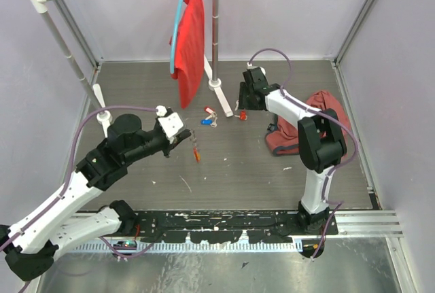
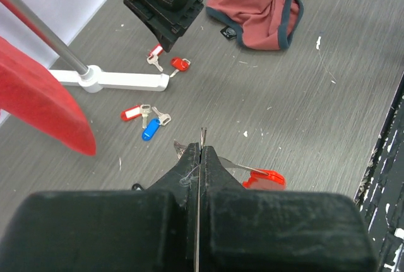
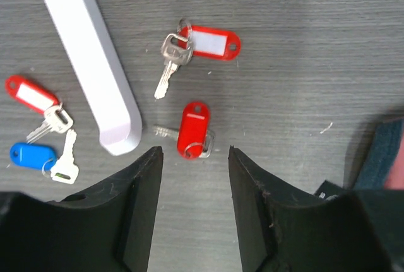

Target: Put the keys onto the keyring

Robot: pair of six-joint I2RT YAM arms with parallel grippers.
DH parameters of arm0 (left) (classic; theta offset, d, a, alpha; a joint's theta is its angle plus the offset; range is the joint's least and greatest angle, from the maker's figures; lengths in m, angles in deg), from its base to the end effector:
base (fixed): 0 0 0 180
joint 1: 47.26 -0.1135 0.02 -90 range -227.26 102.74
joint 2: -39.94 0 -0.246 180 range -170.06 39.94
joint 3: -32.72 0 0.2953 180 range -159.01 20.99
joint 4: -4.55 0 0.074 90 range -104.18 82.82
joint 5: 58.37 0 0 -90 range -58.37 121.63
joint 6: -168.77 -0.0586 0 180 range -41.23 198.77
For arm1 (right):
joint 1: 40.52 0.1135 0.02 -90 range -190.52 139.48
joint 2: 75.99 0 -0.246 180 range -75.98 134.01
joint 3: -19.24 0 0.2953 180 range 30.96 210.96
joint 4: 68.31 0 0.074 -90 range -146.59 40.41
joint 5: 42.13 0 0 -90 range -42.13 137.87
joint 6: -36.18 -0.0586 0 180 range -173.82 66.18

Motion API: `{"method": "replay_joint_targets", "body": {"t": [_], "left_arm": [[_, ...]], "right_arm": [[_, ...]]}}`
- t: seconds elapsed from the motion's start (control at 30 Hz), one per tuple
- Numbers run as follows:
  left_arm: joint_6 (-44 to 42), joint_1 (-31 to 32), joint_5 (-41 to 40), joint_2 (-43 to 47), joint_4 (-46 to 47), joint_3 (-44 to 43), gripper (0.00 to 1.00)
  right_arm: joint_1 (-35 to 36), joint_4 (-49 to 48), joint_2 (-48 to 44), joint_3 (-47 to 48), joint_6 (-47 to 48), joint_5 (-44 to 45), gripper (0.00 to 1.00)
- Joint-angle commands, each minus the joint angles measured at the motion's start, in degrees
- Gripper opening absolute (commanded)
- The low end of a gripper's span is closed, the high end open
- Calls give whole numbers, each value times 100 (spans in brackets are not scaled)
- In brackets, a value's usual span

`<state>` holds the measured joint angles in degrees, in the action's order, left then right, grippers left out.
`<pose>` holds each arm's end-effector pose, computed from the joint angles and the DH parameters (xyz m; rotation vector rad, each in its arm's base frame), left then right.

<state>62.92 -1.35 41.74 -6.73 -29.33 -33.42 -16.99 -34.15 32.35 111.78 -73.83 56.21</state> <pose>0.1715 -0.1919 0.3581 1.0564 1.5197 -0.5291 0.4311 0.1784 0.1656 -0.0101 2.4370 0.1643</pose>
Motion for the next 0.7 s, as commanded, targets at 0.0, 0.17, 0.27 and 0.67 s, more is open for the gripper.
{"method": "replay_joint_targets", "body": {"t": [0.0, 0.17, 0.27, 0.67], "left_arm": [[188, -143, 349, -33, 533, 127, 0], [179, -225, 508, -130, 544, 172, 0], [162, -263, 580, -157, 558, 200, 0], [162, -306, 673, -162, 658, 300, 0]], "right_arm": [[-31, 23, 297, 487, -146, 237, 49], [-58, 50, 576, 702, -120, 94, 46], [-50, 155, 697, 775, -102, -8, 46], [-24, 407, 935, 725, -19, -148, 36]]}}
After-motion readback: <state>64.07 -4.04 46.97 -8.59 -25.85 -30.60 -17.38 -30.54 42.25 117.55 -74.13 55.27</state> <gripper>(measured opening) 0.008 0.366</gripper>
